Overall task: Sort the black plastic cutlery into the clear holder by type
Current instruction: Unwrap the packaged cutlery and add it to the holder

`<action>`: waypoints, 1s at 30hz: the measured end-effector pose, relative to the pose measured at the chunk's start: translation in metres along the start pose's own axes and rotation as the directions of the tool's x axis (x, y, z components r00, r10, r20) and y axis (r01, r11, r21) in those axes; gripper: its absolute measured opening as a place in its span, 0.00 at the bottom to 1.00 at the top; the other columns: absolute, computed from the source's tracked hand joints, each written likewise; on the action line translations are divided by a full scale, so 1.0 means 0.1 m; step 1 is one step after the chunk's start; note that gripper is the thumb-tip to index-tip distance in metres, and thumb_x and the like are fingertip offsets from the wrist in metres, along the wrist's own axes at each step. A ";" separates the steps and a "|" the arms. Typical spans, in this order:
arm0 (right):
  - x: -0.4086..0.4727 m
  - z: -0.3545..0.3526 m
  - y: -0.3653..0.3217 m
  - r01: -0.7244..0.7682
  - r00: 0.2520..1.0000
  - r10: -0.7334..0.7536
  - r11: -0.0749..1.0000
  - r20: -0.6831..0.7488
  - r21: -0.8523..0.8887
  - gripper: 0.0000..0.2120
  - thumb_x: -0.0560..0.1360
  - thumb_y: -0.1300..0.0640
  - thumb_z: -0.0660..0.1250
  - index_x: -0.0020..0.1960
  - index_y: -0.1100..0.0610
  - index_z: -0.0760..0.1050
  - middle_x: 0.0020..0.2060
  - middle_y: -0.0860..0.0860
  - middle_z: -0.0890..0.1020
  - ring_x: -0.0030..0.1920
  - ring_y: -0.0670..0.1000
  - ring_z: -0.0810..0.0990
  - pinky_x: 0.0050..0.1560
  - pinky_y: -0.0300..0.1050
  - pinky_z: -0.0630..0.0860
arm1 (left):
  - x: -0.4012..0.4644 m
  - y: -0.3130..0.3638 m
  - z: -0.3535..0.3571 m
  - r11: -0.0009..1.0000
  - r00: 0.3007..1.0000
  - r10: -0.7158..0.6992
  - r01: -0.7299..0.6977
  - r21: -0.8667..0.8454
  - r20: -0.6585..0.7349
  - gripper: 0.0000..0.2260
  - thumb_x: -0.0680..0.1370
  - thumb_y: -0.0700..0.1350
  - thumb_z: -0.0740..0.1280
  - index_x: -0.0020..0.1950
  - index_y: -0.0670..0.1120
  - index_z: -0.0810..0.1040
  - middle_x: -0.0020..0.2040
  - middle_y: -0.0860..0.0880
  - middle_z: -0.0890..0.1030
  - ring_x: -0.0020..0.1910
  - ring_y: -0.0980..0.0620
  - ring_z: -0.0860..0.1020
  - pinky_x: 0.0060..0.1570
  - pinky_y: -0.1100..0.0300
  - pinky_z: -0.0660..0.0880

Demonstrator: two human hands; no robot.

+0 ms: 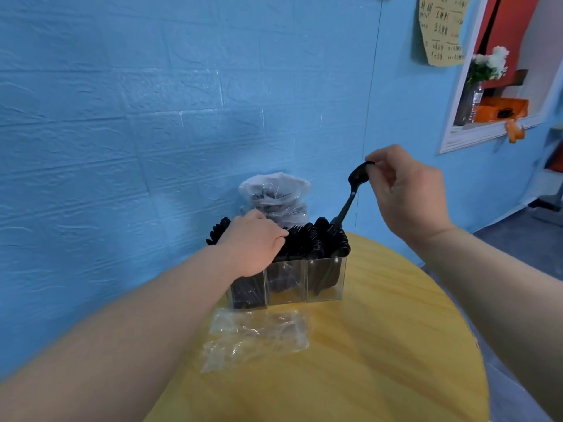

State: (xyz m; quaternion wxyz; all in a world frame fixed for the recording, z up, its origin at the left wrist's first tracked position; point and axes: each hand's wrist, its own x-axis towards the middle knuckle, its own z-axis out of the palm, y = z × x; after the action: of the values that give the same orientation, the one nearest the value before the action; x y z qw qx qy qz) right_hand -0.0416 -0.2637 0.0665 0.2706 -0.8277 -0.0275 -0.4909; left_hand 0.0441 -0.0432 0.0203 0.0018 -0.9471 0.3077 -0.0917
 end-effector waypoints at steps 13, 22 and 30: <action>-0.19 0.58 0.29 0.223 0.888 -0.061 0.925 0.456 -0.309 0.11 0.78 0.52 0.63 0.44 0.54 0.82 0.46 0.49 0.80 0.47 0.54 0.74 0.42 0.49 0.75 | 0.26 -0.27 -0.19 0.993 0.989 -0.092 0.083 -0.082 -0.114 0.19 0.83 0.48 0.50 0.73 0.52 0.66 0.73 0.53 0.67 0.69 0.46 0.63 0.68 0.49 0.63; 0.49 0.98 0.16 -0.020 0.866 0.092 0.989 0.491 -0.149 0.13 0.76 0.50 0.64 0.59 0.52 0.77 0.57 0.50 0.77 0.58 0.51 0.75 0.53 0.41 0.67 | 0.72 -0.81 -0.17 0.968 0.985 -0.163 0.151 -0.199 -0.048 0.19 0.82 0.43 0.53 0.74 0.50 0.66 0.74 0.49 0.66 0.73 0.45 0.61 0.71 0.52 0.59; 0.98 1.86 0.15 0.118 0.646 0.053 0.979 0.761 -0.169 0.25 0.77 0.59 0.63 0.73 0.52 0.63 0.67 0.53 0.72 0.65 0.51 0.71 0.56 0.36 0.64 | 1.12 -1.01 -0.02 0.976 0.991 -0.064 0.087 -0.198 0.119 0.17 0.83 0.47 0.56 0.72 0.54 0.68 0.73 0.49 0.67 0.73 0.47 0.60 0.69 0.56 0.60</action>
State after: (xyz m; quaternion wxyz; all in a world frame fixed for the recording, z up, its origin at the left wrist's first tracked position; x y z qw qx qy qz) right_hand 0.1627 -0.2097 0.0723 0.1390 -0.9795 -0.1035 -0.1023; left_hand 0.1917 -0.0265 0.0477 -0.0808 -0.9570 0.2786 -0.0066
